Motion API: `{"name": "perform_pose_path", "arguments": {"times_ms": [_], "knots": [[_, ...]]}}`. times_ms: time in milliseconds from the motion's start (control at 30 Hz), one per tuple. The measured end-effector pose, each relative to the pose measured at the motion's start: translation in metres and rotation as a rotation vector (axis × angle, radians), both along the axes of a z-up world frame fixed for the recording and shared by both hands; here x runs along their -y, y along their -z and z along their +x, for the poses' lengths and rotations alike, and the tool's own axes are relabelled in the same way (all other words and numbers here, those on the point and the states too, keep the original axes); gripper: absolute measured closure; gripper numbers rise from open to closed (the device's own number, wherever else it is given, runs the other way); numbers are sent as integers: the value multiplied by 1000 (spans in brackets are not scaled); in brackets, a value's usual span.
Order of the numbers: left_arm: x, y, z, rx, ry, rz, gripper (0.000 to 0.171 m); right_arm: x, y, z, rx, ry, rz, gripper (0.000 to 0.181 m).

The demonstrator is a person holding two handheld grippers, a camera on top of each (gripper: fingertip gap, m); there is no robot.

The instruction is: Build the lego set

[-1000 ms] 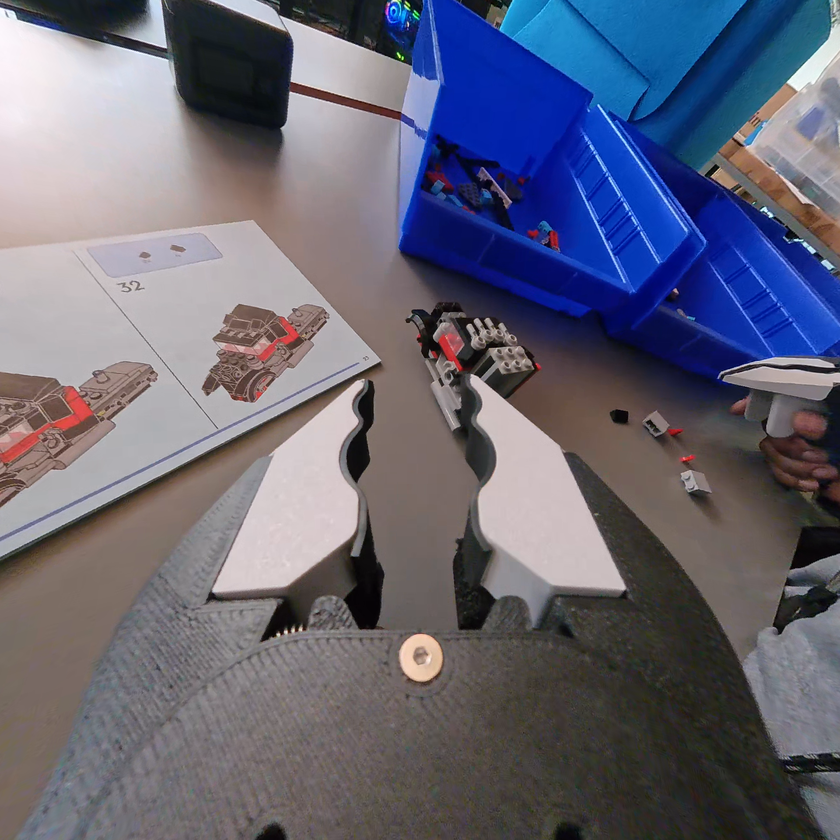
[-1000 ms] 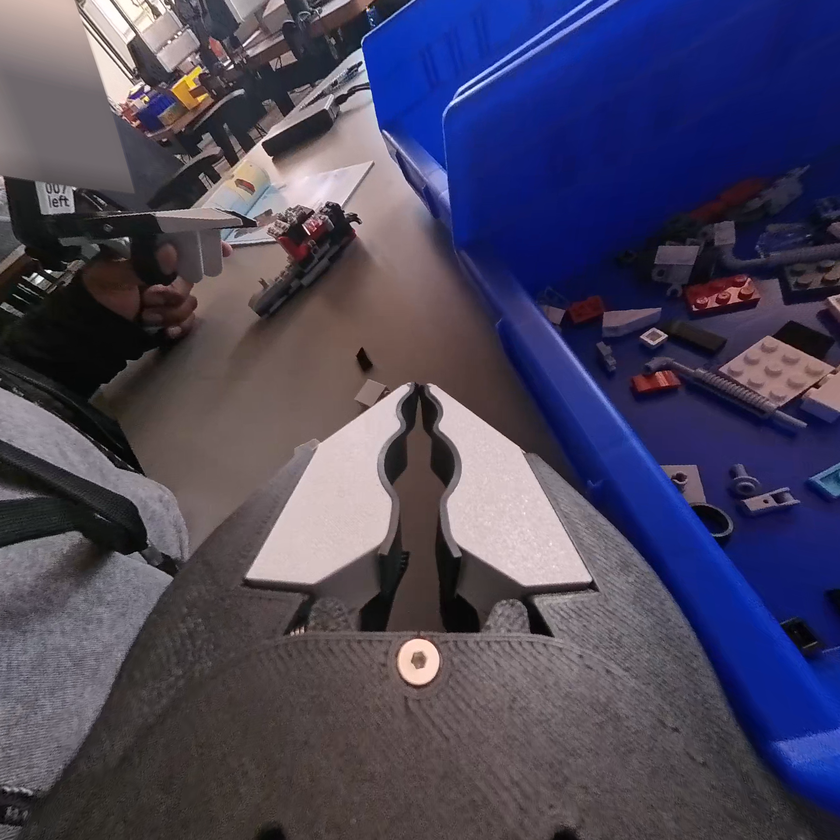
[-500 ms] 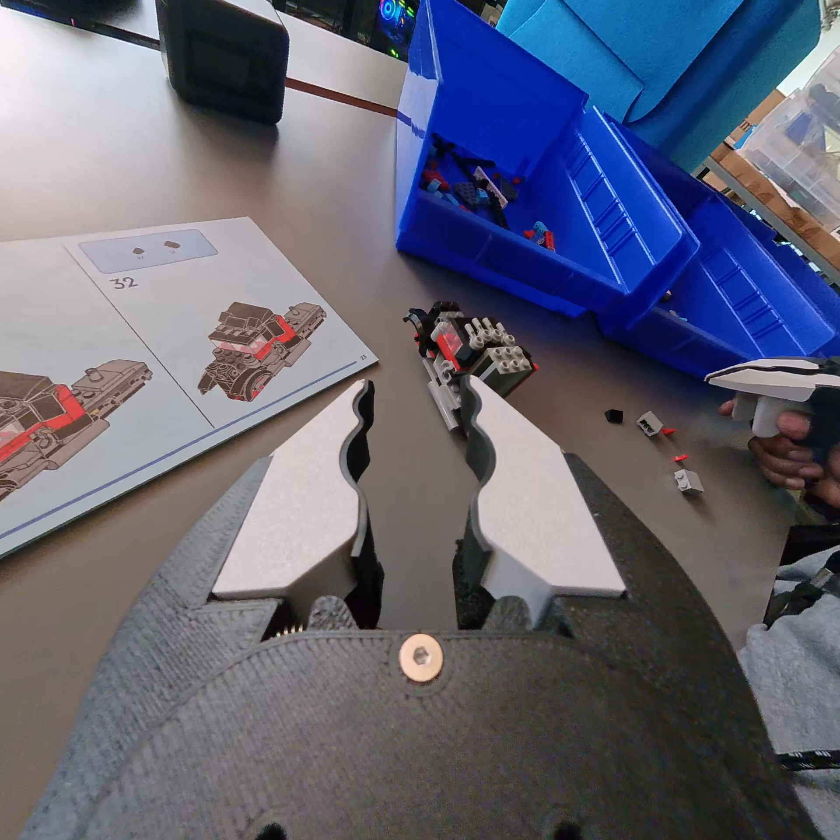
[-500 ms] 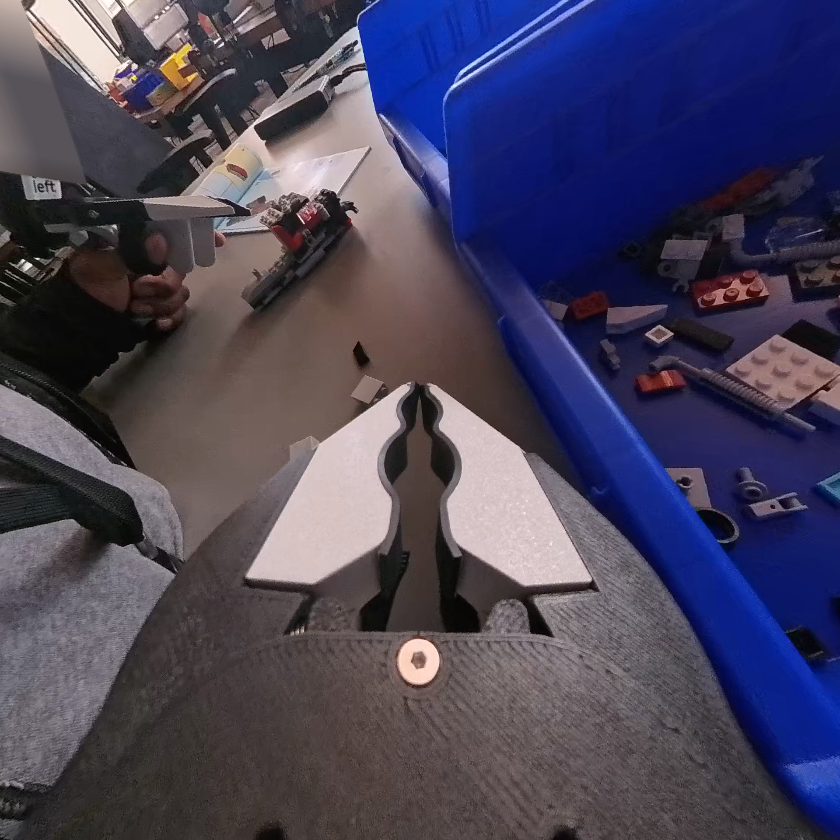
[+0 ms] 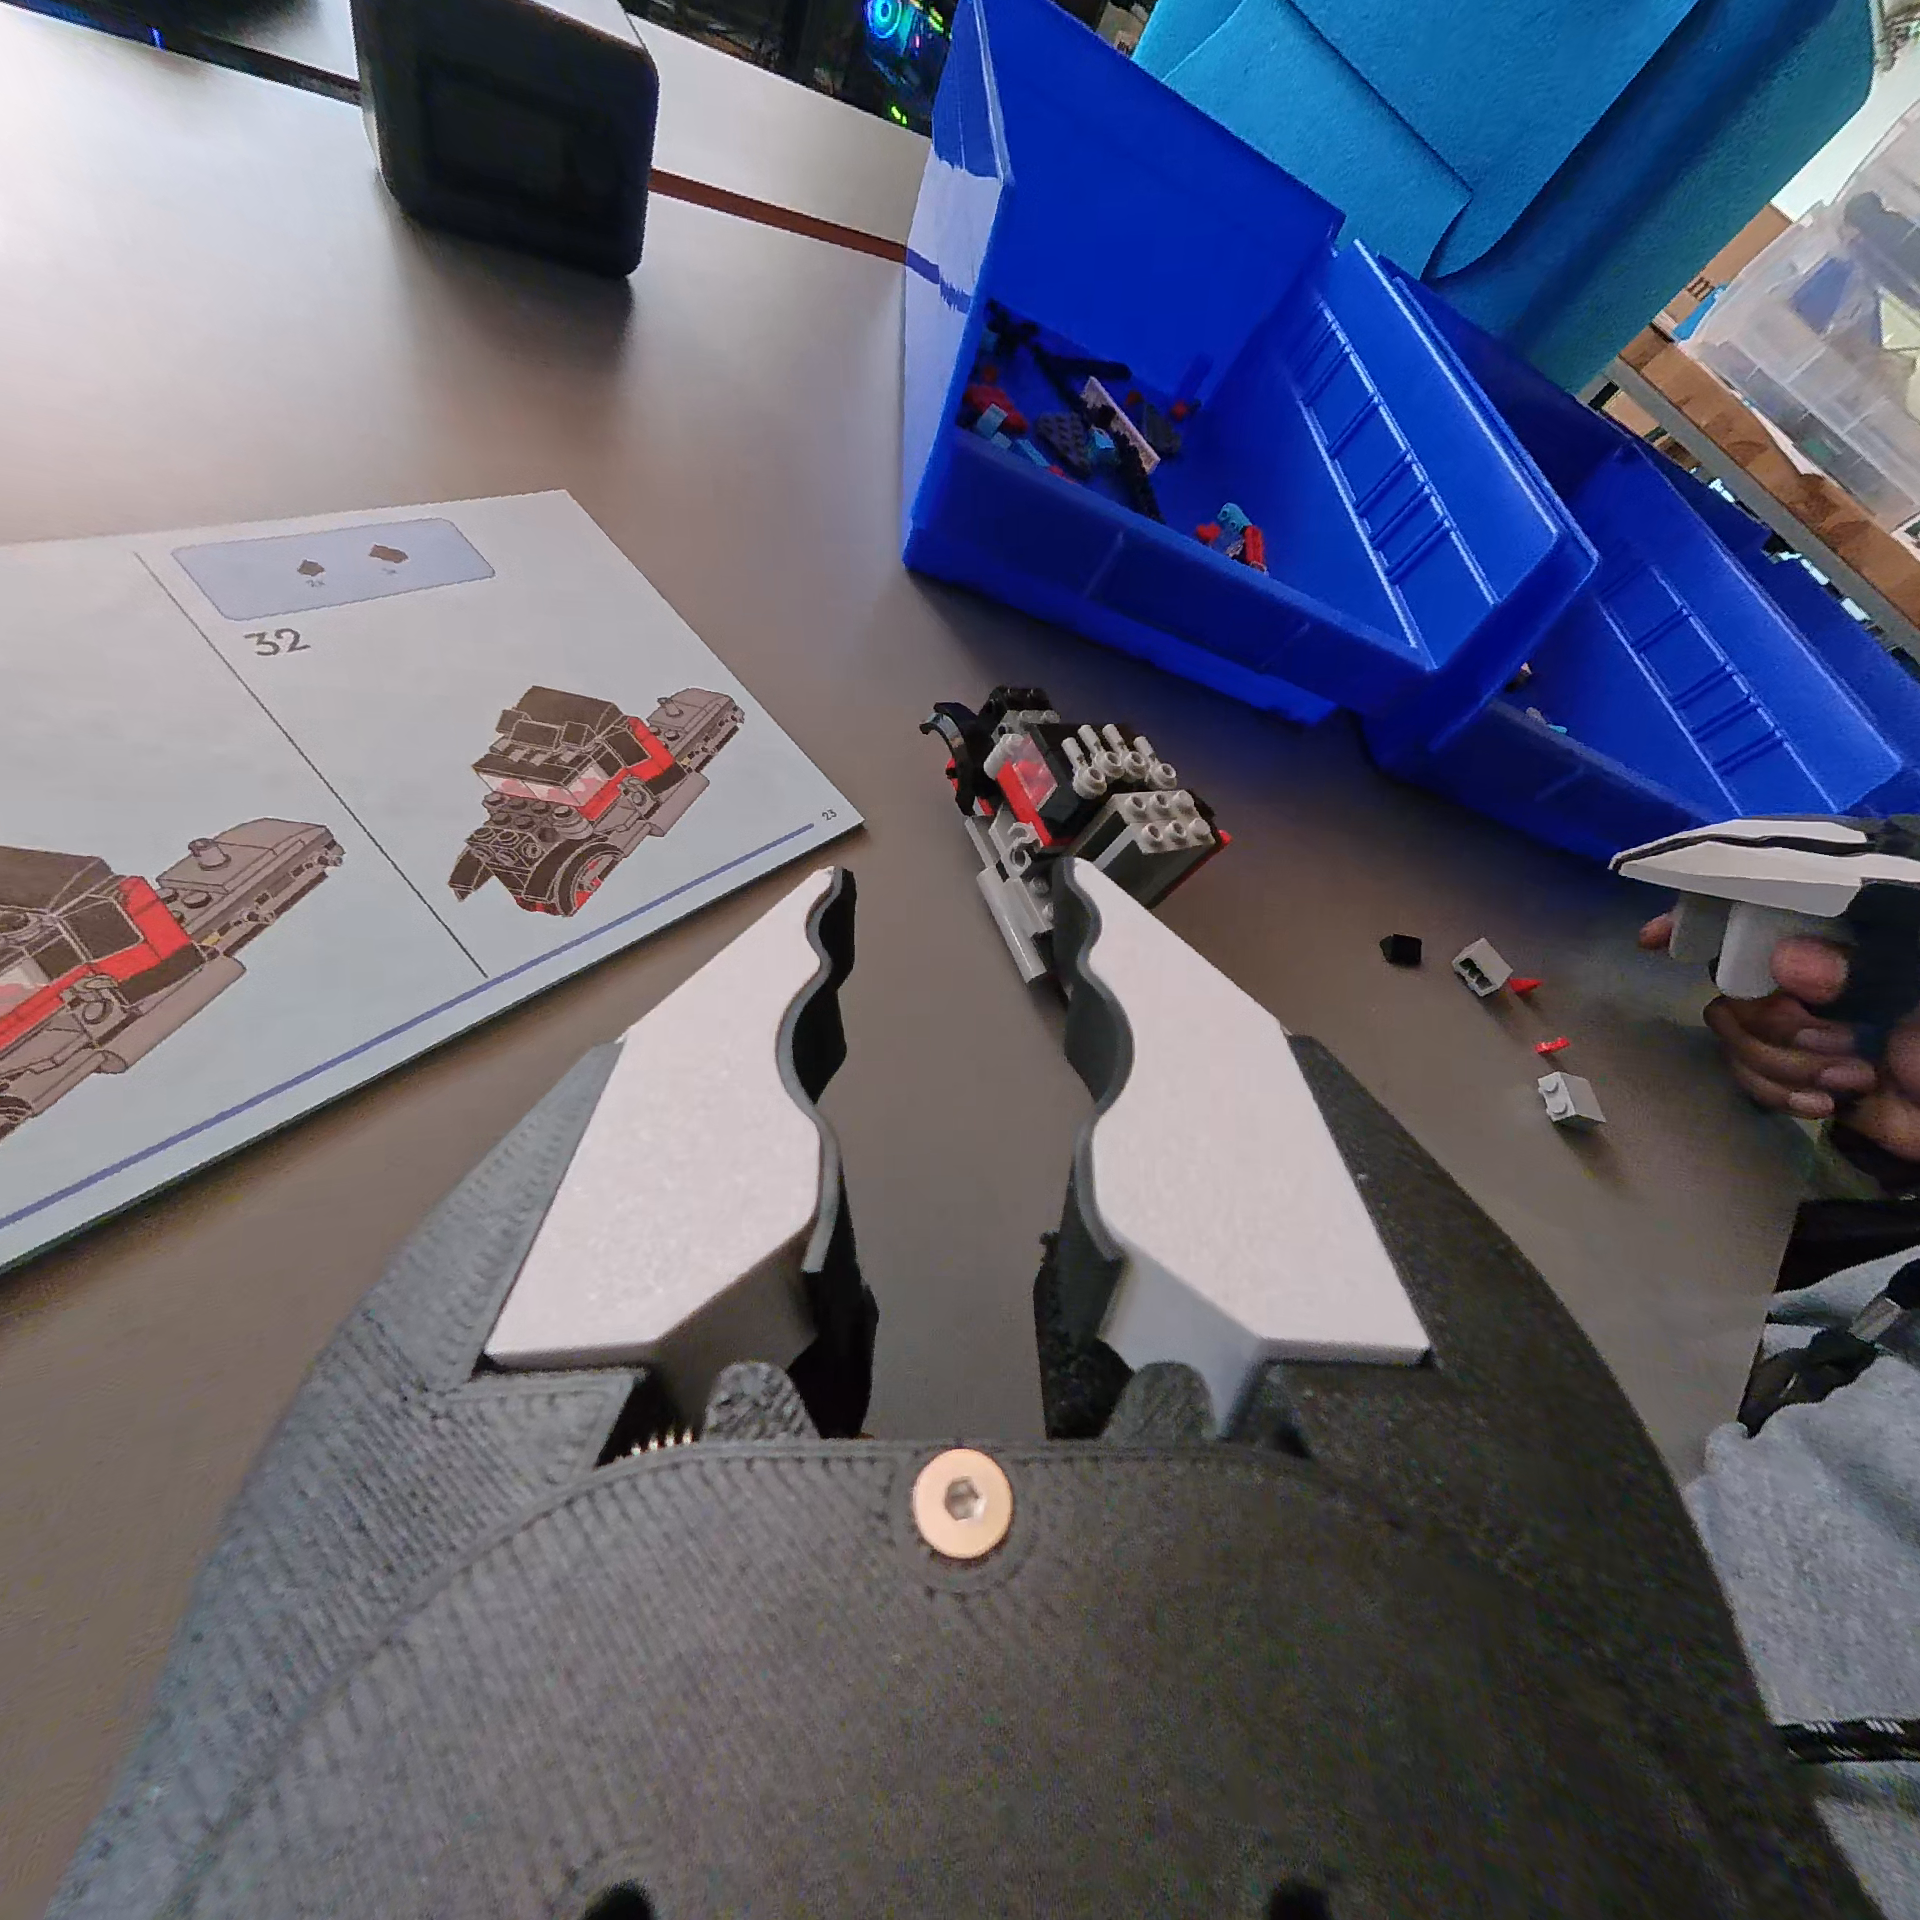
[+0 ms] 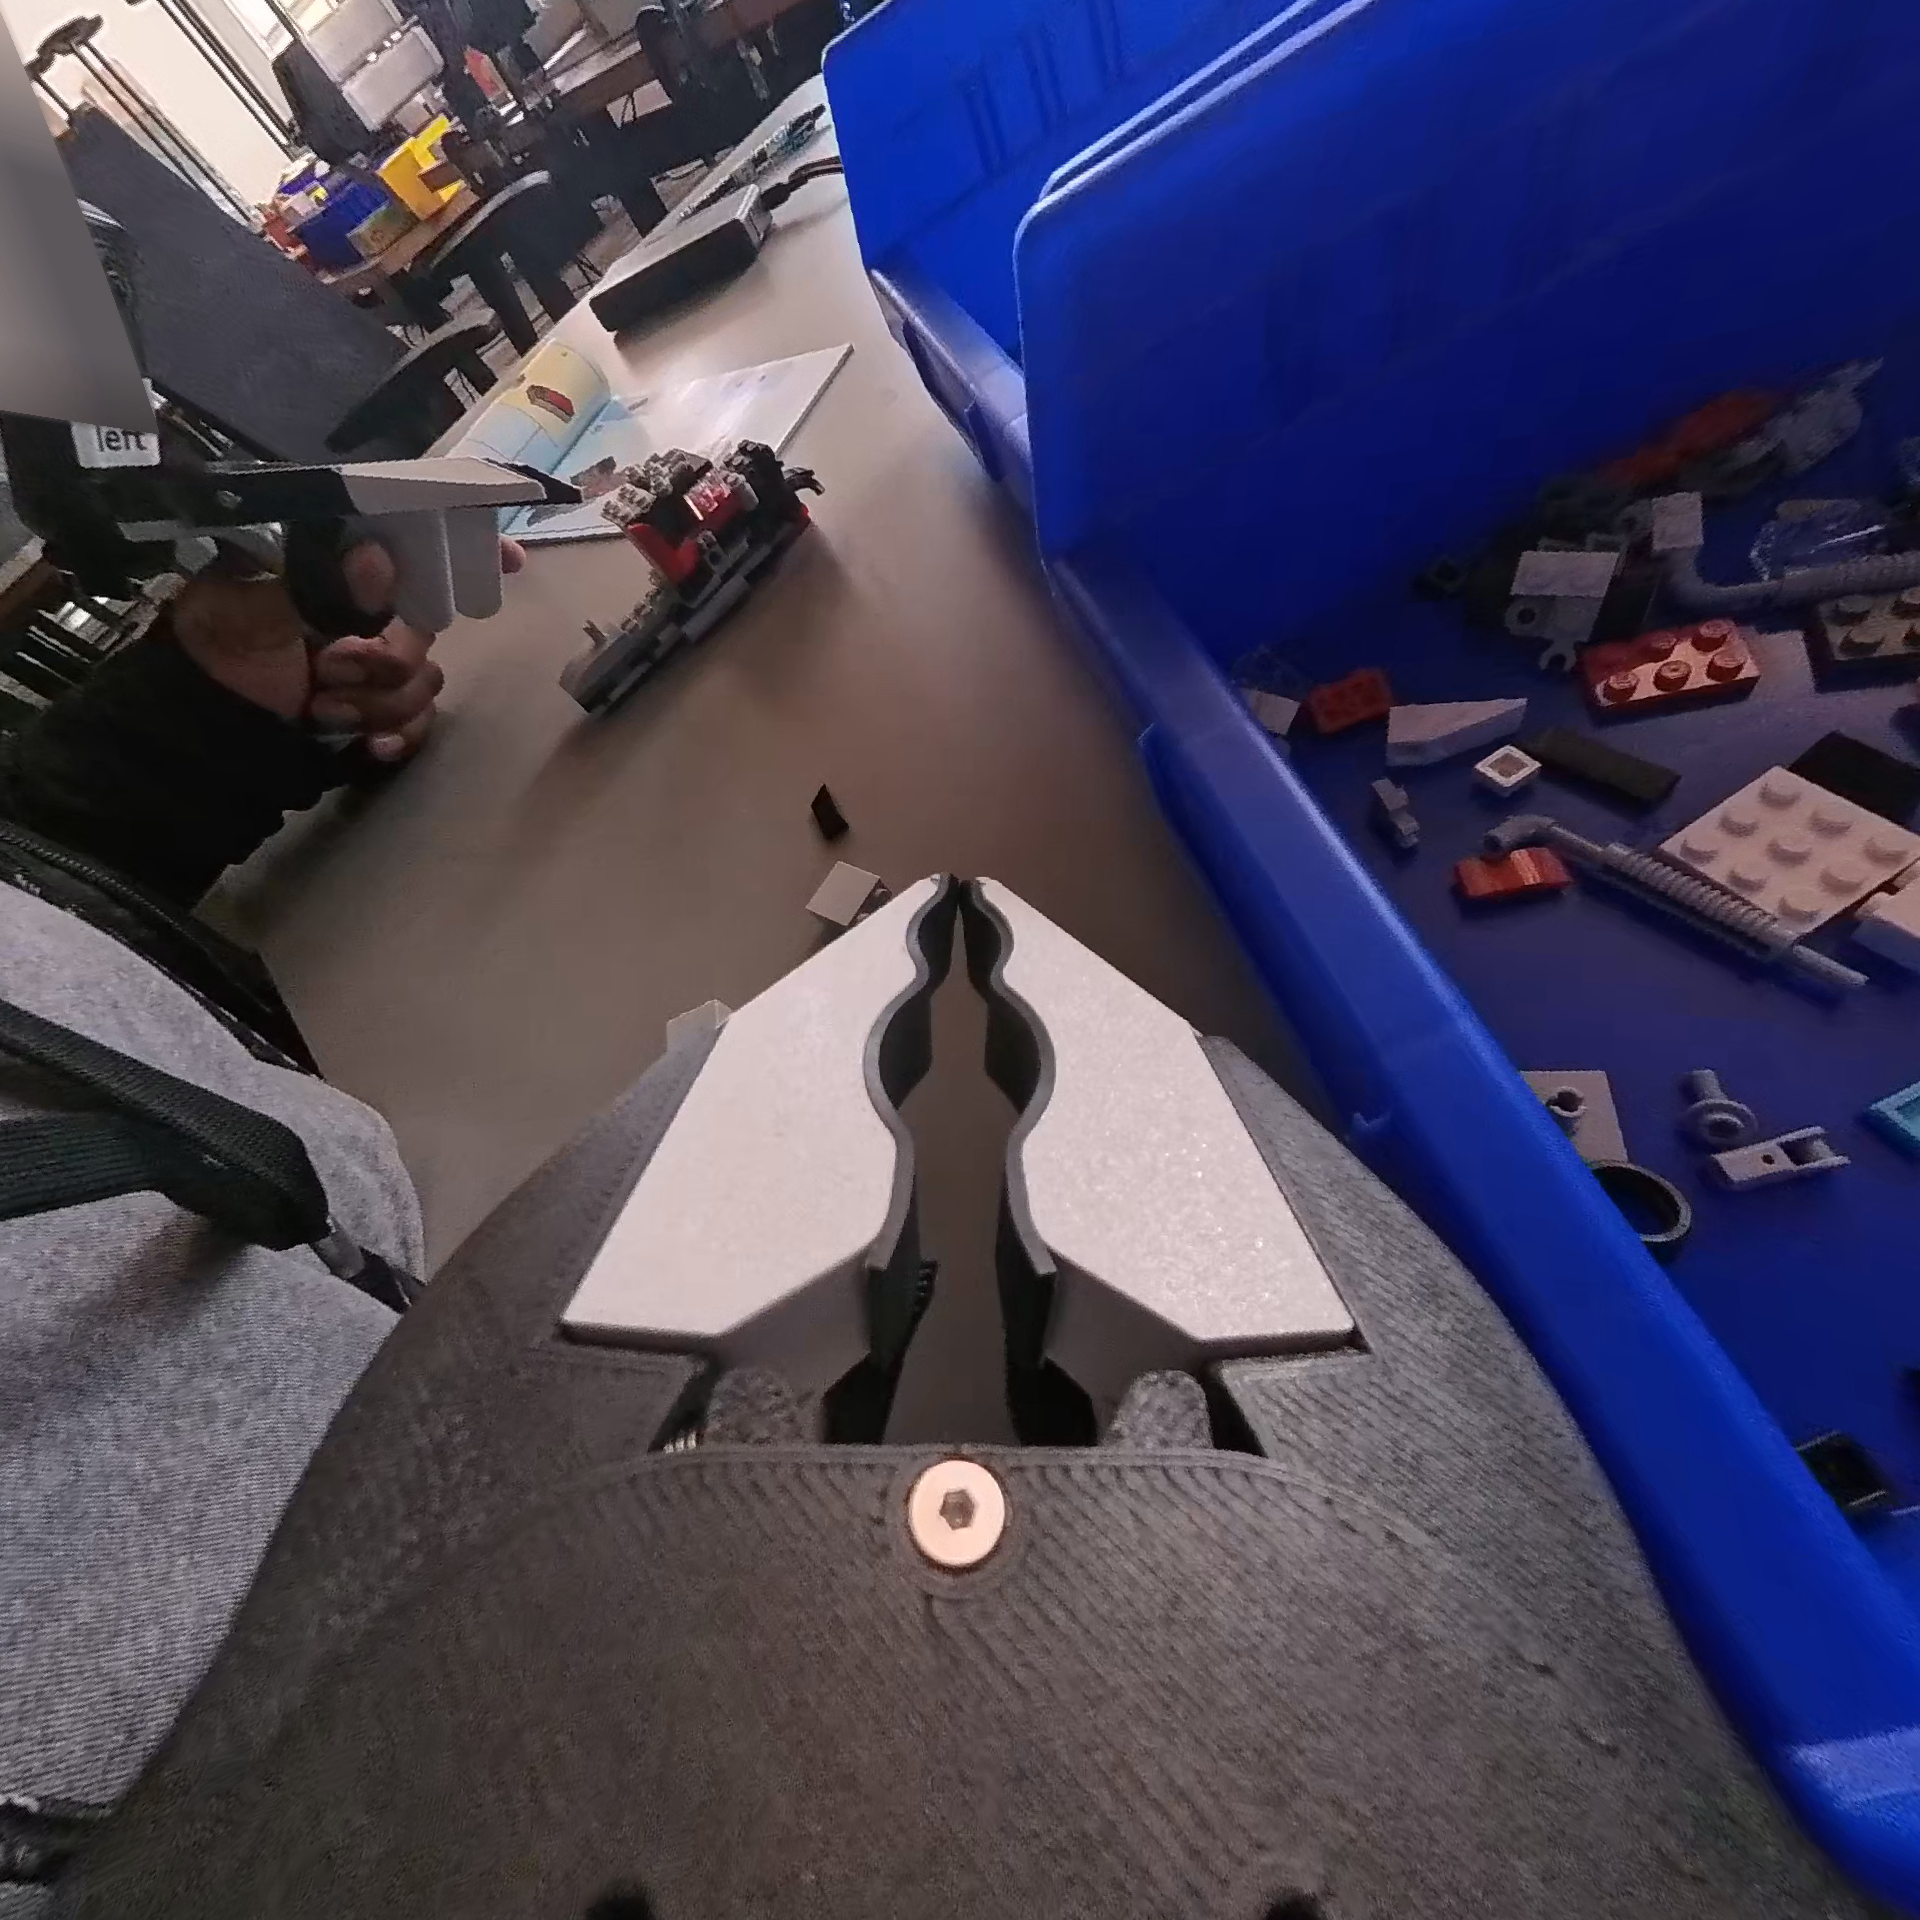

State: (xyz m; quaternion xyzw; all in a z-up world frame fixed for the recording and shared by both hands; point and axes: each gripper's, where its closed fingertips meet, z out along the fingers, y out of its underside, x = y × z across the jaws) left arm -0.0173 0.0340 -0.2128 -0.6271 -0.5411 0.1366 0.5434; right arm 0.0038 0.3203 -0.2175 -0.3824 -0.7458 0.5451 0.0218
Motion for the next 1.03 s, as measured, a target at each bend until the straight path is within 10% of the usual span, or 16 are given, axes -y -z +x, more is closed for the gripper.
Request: {"name": "perform_pose_path", "arguments": {"times_ms": [1033], "knots": [[4,22,-5,90,-70,-185,134,-5,20,-10,-15,108,208,177]]}}
